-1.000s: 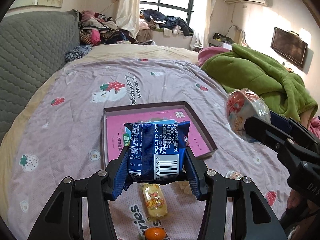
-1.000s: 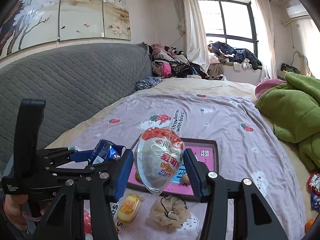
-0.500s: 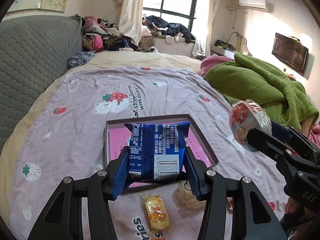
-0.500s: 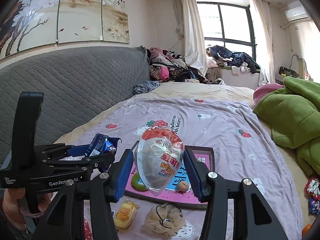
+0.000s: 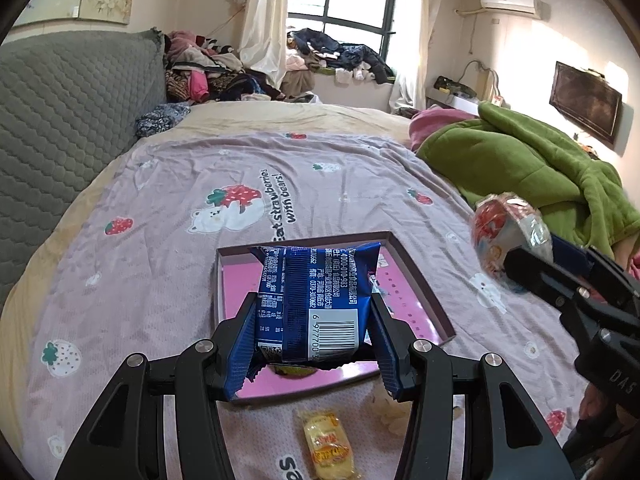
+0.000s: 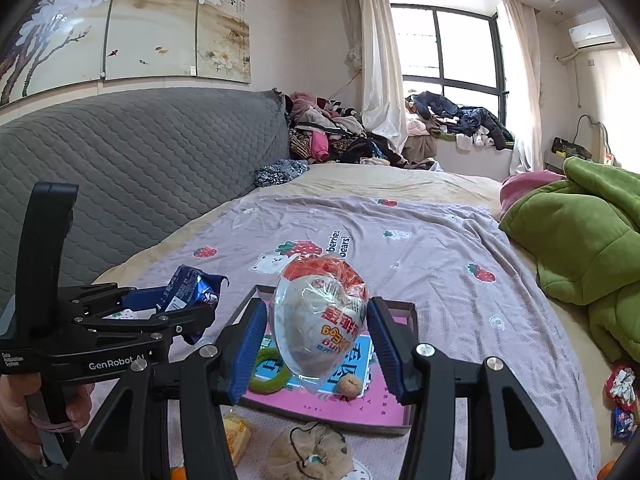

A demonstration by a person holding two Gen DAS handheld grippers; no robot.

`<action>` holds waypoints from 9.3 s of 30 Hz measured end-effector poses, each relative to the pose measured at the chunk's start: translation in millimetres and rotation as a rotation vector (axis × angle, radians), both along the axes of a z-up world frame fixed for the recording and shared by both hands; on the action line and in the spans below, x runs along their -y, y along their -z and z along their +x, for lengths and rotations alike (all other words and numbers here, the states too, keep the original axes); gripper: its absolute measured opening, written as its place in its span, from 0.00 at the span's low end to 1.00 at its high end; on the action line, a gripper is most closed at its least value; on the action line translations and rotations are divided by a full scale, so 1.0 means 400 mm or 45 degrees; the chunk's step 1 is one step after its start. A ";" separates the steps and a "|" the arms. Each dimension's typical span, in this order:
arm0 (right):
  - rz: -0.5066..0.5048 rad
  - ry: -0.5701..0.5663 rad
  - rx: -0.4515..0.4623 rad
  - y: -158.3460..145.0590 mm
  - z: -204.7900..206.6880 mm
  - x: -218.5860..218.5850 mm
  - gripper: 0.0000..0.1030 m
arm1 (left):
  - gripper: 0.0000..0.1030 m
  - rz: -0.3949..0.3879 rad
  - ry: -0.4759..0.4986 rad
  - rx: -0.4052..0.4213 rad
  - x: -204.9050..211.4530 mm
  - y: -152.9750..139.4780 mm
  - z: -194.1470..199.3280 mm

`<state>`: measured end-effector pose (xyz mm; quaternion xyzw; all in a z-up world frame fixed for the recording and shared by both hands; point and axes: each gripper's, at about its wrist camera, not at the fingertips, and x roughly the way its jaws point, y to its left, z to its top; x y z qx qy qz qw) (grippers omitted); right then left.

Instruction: Organize objects

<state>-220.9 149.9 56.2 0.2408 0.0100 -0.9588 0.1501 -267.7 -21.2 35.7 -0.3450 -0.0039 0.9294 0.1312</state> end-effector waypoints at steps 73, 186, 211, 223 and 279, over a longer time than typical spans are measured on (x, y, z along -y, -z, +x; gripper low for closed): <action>0.222 0.191 0.422 0.375 -0.263 -0.061 0.51 | 0.52 -0.149 0.170 0.241 -0.188 0.360 -0.172; 0.111 0.146 0.392 0.207 -0.136 -0.036 0.56 | 0.63 -0.040 0.017 0.259 -0.071 0.182 -0.102; 0.092 0.135 0.293 0.131 -0.017 -0.061 0.59 | 0.63 -0.076 0.014 0.196 -0.076 0.114 0.017; 0.048 0.093 0.195 0.070 0.023 -0.047 0.60 | 0.67 -0.083 0.029 0.140 -0.074 0.066 0.061; 0.033 0.046 0.083 0.023 0.151 -0.057 0.66 | 0.70 -0.048 0.005 0.087 -0.005 0.051 0.221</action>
